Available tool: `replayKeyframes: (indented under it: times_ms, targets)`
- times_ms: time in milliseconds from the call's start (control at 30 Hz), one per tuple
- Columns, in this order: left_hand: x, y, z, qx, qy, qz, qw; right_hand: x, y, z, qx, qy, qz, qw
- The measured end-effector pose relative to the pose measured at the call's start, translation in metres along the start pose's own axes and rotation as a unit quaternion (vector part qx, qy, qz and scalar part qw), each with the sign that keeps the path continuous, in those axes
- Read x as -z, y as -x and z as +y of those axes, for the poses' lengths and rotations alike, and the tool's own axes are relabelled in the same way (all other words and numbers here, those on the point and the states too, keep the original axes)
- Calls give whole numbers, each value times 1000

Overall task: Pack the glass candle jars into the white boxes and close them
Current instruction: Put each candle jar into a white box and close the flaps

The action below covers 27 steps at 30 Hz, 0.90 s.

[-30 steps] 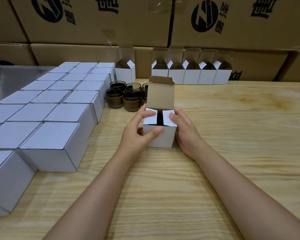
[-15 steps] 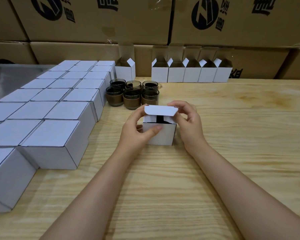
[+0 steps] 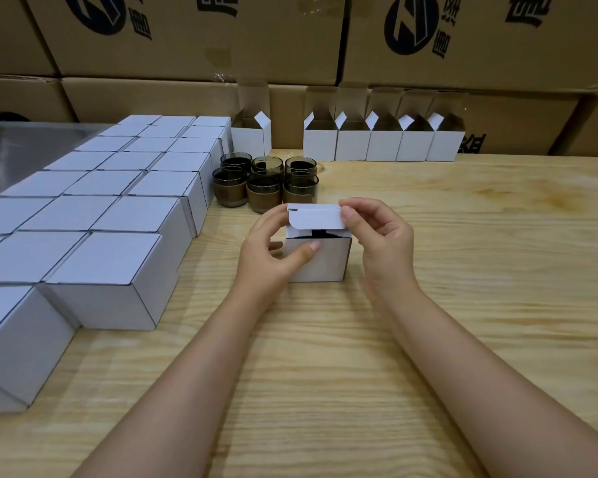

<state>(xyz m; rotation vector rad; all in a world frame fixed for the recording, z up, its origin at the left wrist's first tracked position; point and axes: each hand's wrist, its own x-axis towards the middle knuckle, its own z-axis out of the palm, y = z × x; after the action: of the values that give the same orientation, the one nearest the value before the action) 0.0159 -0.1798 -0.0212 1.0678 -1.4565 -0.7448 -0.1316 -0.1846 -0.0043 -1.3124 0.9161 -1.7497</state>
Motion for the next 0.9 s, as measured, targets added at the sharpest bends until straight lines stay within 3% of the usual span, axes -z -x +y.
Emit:
replayKeyframes:
  times_ms: [167,600,900]
  targets:
    - [2,-2,3,37,179,8,983,5,-2,3,-2,22,-8,1000]
    - [-9,-4,0,9,119,16,993,13,-10,1,44,75,-33,996]
    - [-6,-3,2,31,150,15,988,13,-11,3,29,75,-32,996]
